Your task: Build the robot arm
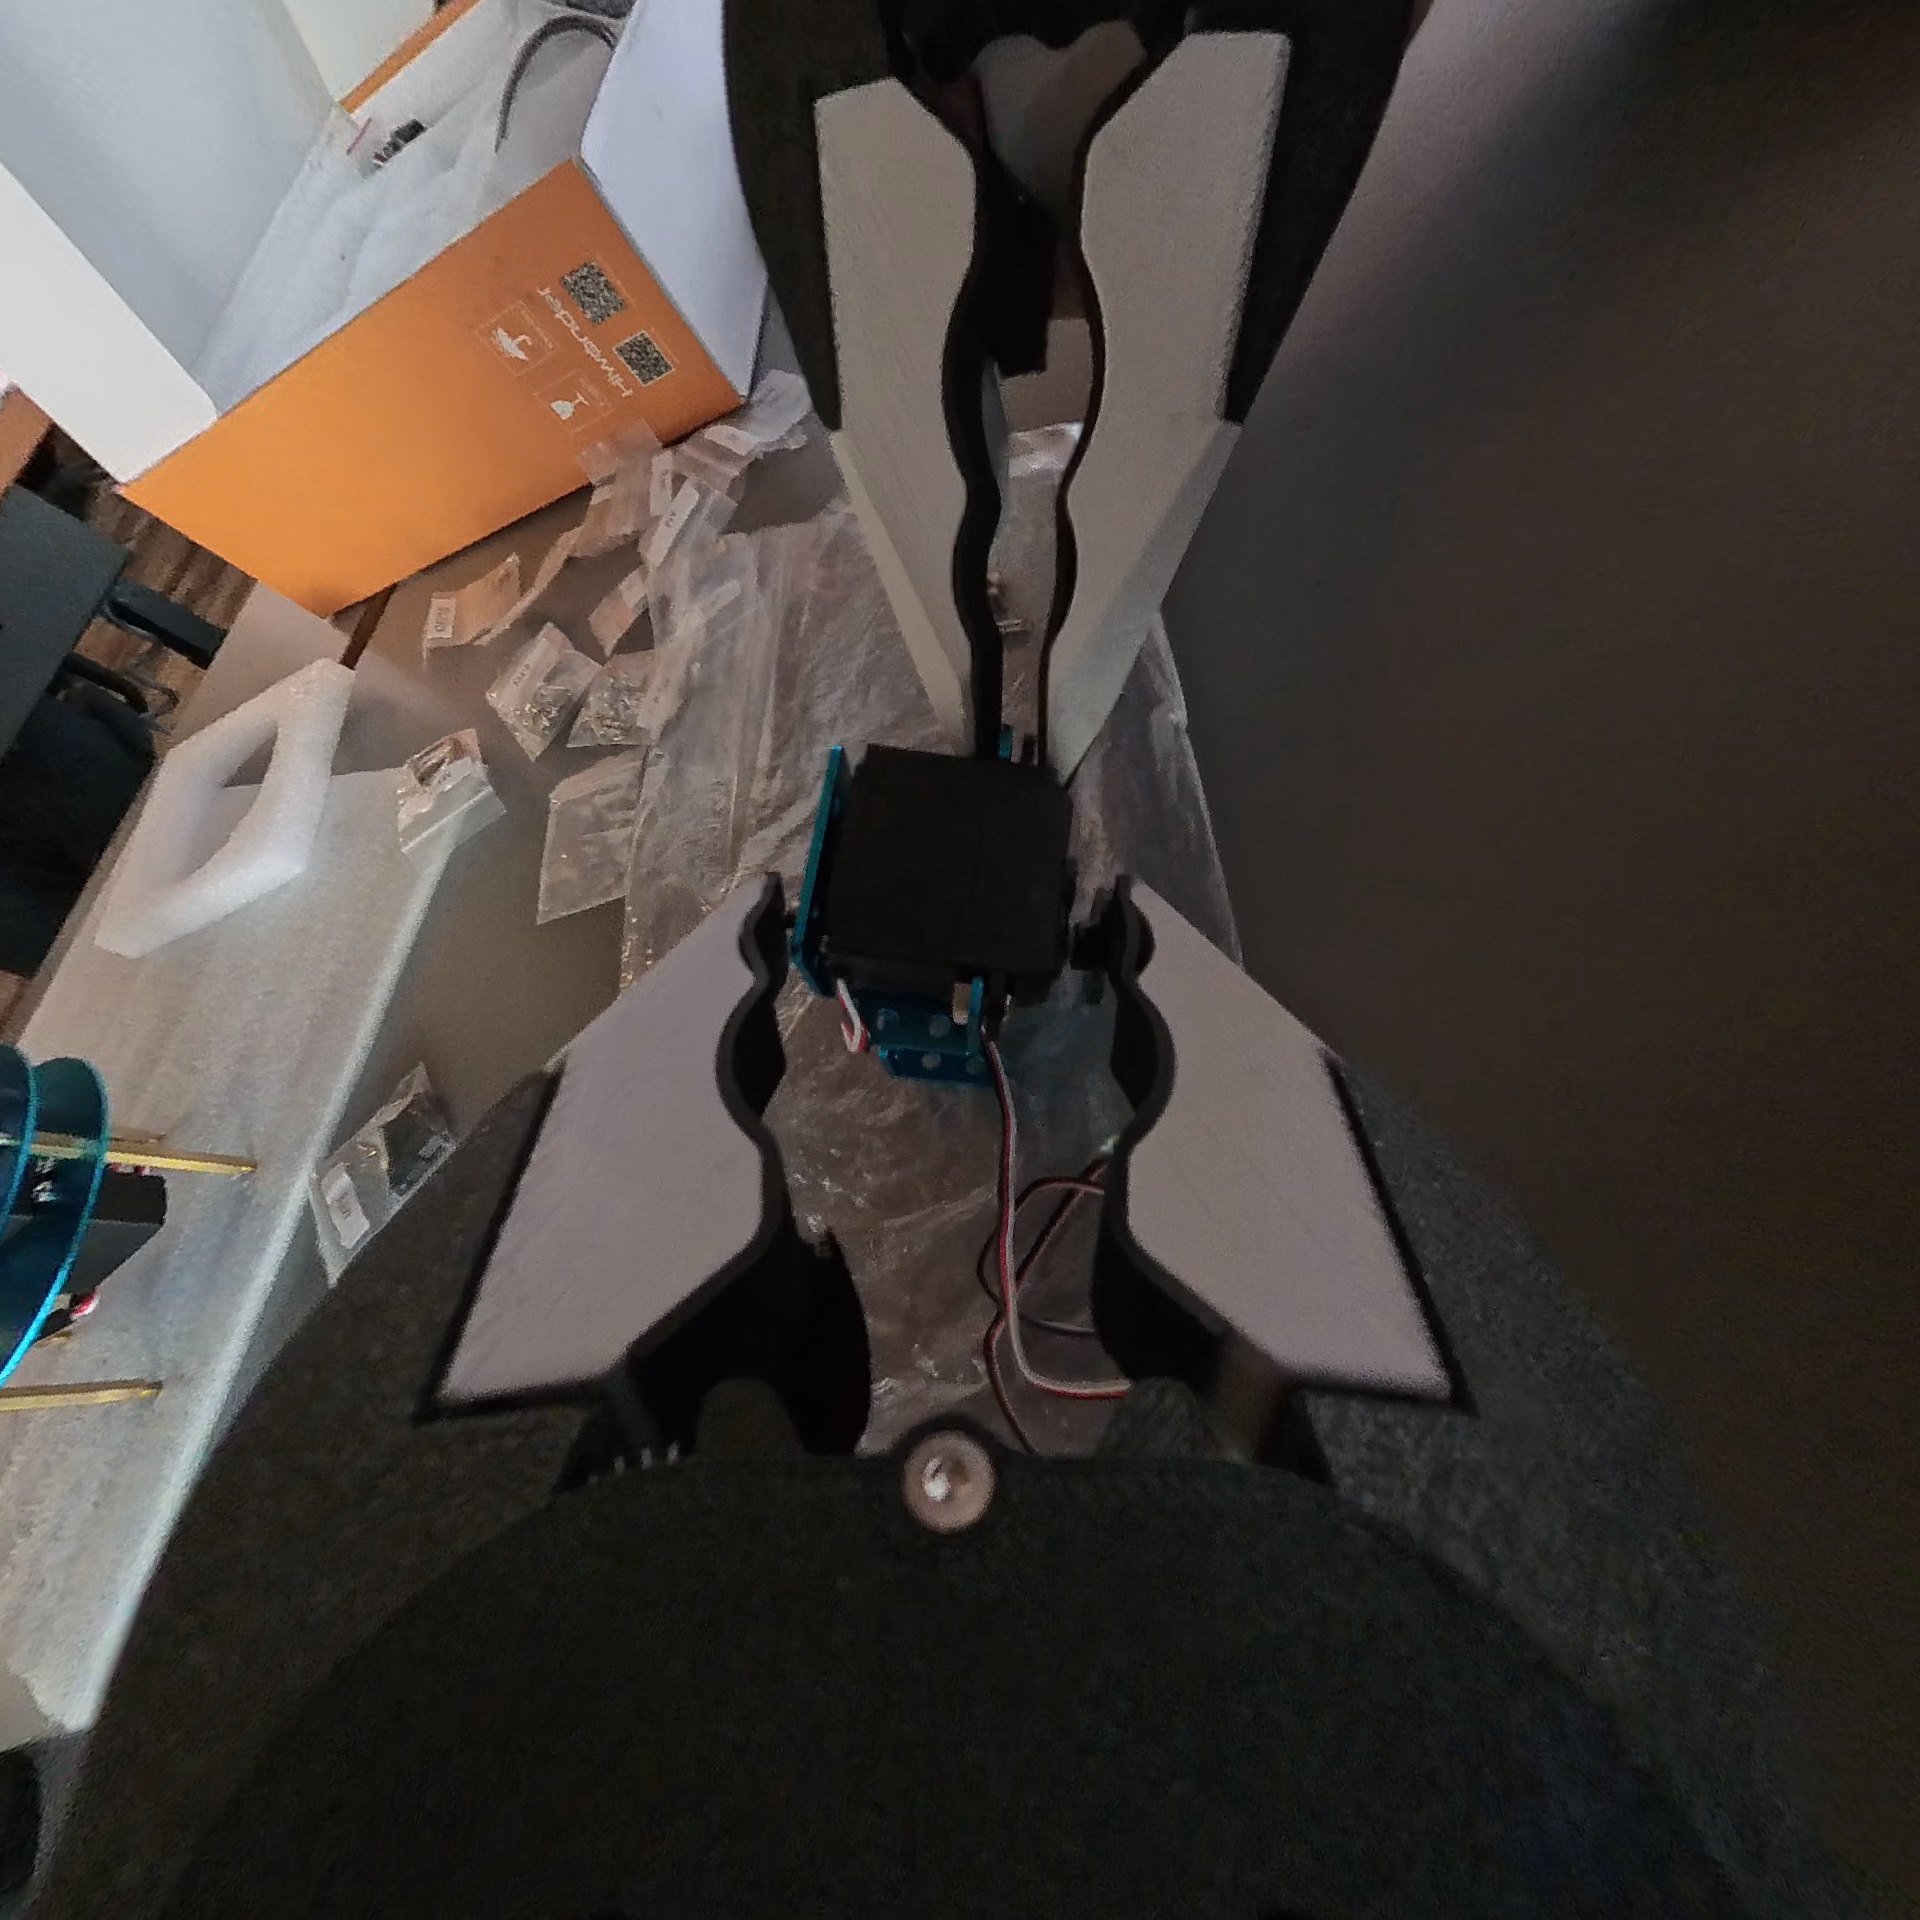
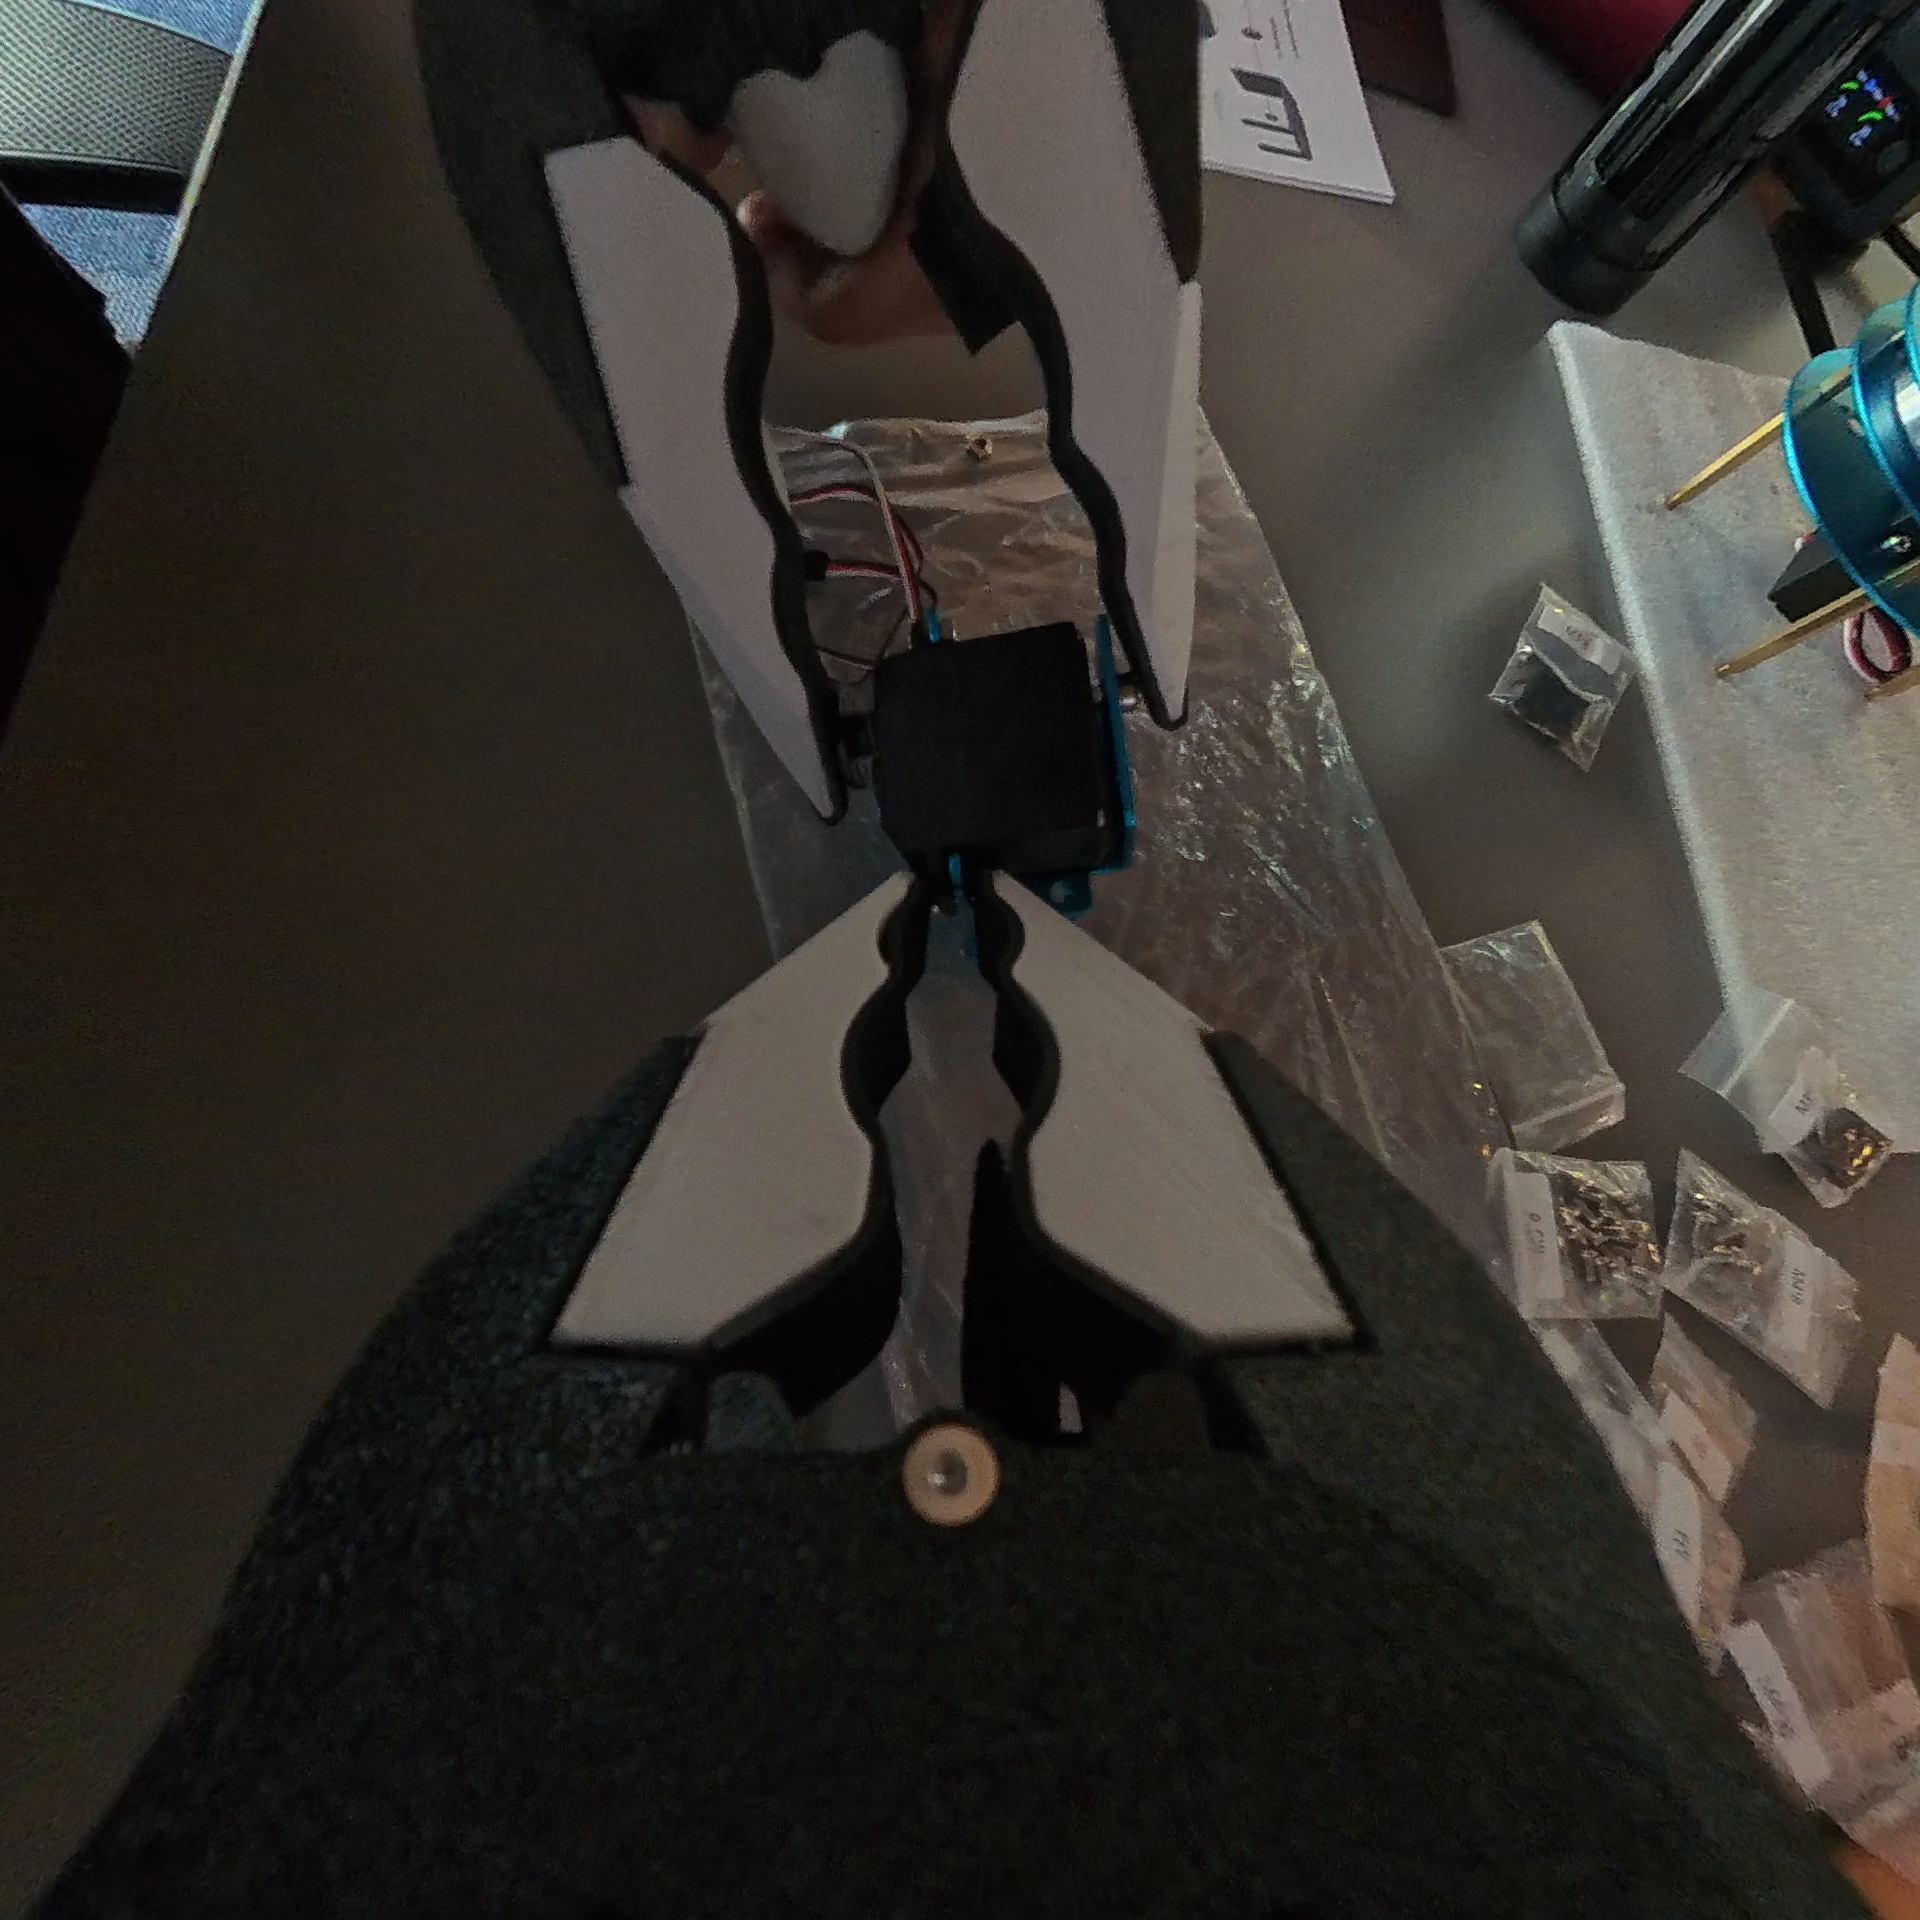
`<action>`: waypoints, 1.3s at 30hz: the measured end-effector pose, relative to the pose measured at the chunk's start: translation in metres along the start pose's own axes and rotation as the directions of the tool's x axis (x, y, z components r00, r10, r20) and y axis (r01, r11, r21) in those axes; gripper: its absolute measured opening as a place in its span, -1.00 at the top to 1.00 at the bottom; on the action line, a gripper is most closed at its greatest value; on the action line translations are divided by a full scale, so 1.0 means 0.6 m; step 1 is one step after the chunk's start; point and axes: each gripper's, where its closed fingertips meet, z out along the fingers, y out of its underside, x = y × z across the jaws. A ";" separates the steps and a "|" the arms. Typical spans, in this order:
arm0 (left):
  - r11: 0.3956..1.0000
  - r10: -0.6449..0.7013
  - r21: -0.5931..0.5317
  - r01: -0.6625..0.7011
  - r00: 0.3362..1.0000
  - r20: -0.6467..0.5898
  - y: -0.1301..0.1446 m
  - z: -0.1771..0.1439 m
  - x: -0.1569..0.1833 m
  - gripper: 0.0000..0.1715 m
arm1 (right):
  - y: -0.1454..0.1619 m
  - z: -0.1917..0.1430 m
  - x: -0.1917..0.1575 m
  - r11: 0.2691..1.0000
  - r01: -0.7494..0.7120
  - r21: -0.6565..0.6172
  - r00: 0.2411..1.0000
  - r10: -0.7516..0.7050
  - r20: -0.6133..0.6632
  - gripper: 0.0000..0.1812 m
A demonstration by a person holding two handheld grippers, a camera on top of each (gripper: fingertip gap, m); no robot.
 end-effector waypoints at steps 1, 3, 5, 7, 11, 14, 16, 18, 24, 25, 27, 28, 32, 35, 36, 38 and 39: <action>1.000 -0.014 -0.004 0.014 1.000 -0.027 -0.001 -0.001 0.003 0.27 | -0.002 -0.001 -0.004 1.000 -0.005 0.007 1.000 0.005 0.016 0.92; 0.999 -0.038 -0.007 0.038 0.996 -0.077 -0.003 -0.003 0.009 0.14 | -0.011 -0.004 -0.006 1.000 0.008 0.022 1.000 -0.009 0.014 0.92; 0.999 -0.024 0.018 0.026 0.996 -0.088 -0.014 -0.007 0.009 0.13 | -0.014 -0.004 -0.008 0.998 0.056 0.007 0.998 -0.056 -0.017 0.92; 0.999 -0.016 0.033 0.019 0.995 -0.102 -0.025 -0.010 0.013 0.13 | -0.017 -0.004 -0.014 0.994 0.109 -0.005 0.993 -0.109 -0.041 0.92; 0.998 0.053 -0.011 -0.054 0.994 -0.091 -0.019 -0.004 0.019 0.30 | -0.034 -0.009 -0.028 0.982 0.190 0.010 0.980 -0.189 -0.066 0.92; 0.999 0.046 -0.021 -0.048 0.995 -0.093 -0.017 -0.005 0.019 0.39 | -0.039 -0.013 -0.026 0.976 0.215 0.022 0.973 -0.212 -0.093 0.91; 0.999 0.041 -0.024 -0.044 0.995 -0.093 -0.017 -0.005 0.020 0.39 | -0.043 -0.014 -0.029 0.979 0.194 0.060 0.978 -0.188 -0.092 0.91; 0.999 0.042 -0.018 -0.043 0.996 -0.077 -0.017 -0.004 0.018 0.39 | -0.045 -0.015 -0.028 0.981 0.174 0.090 0.981 -0.165 -0.102 0.92; 0.998 0.058 -0.016 -0.059 0.996 -0.065 -0.016 -0.005 0.019 0.40 | -0.054 -0.014 -0.032 0.984 0.110 0.143 0.993 -0.103 -0.055 0.93; 0.999 0.051 -0.012 -0.052 0.997 -0.064 -0.016 -0.005 0.019 0.40 | -0.054 -0.013 -0.032 0.985 0.106 0.138 0.994 -0.100 -0.049 0.93; 0.999 0.038 -0.010 -0.038 0.997 -0.068 -0.017 -0.005 0.019 0.40 | -0.053 -0.013 -0.032 0.986 0.107 0.127 0.994 -0.102 -0.040 0.94; 0.999 0.032 -0.013 -0.033 0.997 -0.069 -0.016 -0.006 0.019 0.40 | -0.054 -0.013 -0.032 0.988 0.096 0.119 0.995 -0.093 -0.029 0.94; 0.998 0.045 -0.031 -0.047 0.997 -0.068 -0.014 -0.008 0.021 0.41 | -0.055 -0.010 -0.037 0.990 0.086 0.114 0.996 -0.085 -0.012 0.95; 0.999 0.032 -0.027 -0.034 0.997 -0.069 -0.014 -0.008 0.020 0.41 | -0.055 -0.010 -0.036 0.991 0.083 0.109 0.997 -0.083 -0.011 0.95; 0.999 0.027 -0.025 -0.029 0.997 -0.072 -0.015 -0.008 0.021 0.41 | -0.055 -0.010 -0.036 0.991 0.072 0.112 0.997 -0.072 -0.003 0.95; 0.999 0.024 -0.025 -0.026 0.997 -0.075 -0.015 -0.008 0.022 0.41 | -0.055 -0.010 -0.037 0.992 0.035 0.122 0.999 -0.039 0.026 0.95; 0.999 0.022 -0.026 -0.024 0.997 -0.079 -0.015 -0.008 0.022 0.41 | -0.055 -0.010 -0.038 0.992 0.022 0.127 0.999 -0.027 0.035 0.95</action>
